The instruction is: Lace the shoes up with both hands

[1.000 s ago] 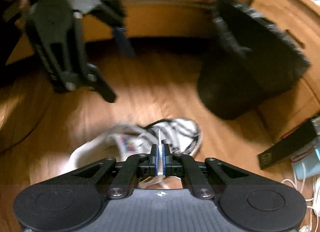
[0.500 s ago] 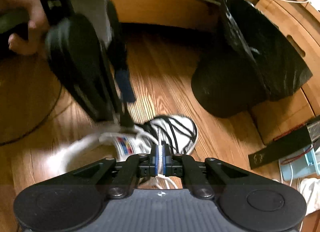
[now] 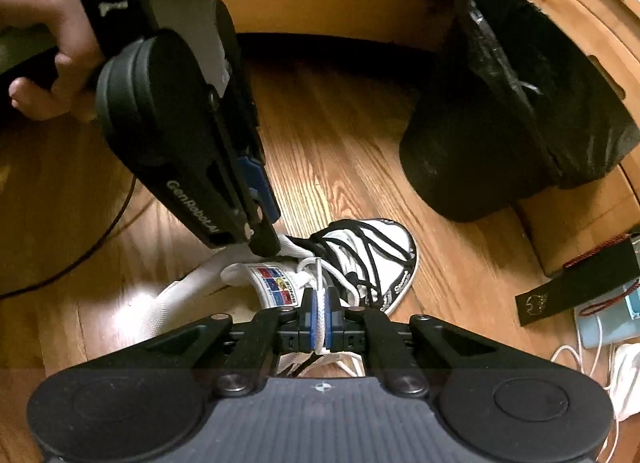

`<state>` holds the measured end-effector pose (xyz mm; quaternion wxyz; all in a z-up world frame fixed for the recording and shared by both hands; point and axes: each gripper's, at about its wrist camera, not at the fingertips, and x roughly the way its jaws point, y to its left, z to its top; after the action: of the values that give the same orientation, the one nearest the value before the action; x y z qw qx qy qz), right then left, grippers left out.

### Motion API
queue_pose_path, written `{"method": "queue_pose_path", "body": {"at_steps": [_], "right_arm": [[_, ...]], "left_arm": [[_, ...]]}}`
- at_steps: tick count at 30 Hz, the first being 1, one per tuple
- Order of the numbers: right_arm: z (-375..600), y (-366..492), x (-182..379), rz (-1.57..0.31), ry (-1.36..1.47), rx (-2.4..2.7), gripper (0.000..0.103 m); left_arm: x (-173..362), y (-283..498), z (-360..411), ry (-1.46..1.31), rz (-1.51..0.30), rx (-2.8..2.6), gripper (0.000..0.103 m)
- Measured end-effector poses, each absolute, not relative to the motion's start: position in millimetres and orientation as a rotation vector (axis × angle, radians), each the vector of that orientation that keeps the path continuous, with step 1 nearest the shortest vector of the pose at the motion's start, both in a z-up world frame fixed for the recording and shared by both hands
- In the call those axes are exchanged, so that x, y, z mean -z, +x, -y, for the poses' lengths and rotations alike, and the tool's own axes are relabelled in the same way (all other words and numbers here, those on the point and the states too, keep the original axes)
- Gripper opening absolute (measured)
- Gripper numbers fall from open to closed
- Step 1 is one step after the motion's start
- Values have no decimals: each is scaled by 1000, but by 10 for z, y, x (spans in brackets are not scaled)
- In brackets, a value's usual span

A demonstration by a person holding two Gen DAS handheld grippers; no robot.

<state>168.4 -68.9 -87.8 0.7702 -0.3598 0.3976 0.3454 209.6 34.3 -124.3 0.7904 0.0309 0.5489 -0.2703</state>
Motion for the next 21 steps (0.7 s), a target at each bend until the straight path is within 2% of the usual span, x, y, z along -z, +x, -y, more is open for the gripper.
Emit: {"method": "queue_pose_path", "body": {"at_steps": [2,8,15,21], "right_arm": [[622,1676,922,-863,-815,-752,4],[480,1682,1036,-858,-881,-760,4],[398,1601,1158,-828,-967,-768,5],[367,1526,1236,-791,-1041,-769,5]], "left_arm": [[1273,2106,-346,55,-1188,586,16],[1355,2155,-465,-59,-1216,578,14],[1592,2288,-874,-467,-1318,490,15],[1766,2301,-1034,-678,-1355,438,15]]}}
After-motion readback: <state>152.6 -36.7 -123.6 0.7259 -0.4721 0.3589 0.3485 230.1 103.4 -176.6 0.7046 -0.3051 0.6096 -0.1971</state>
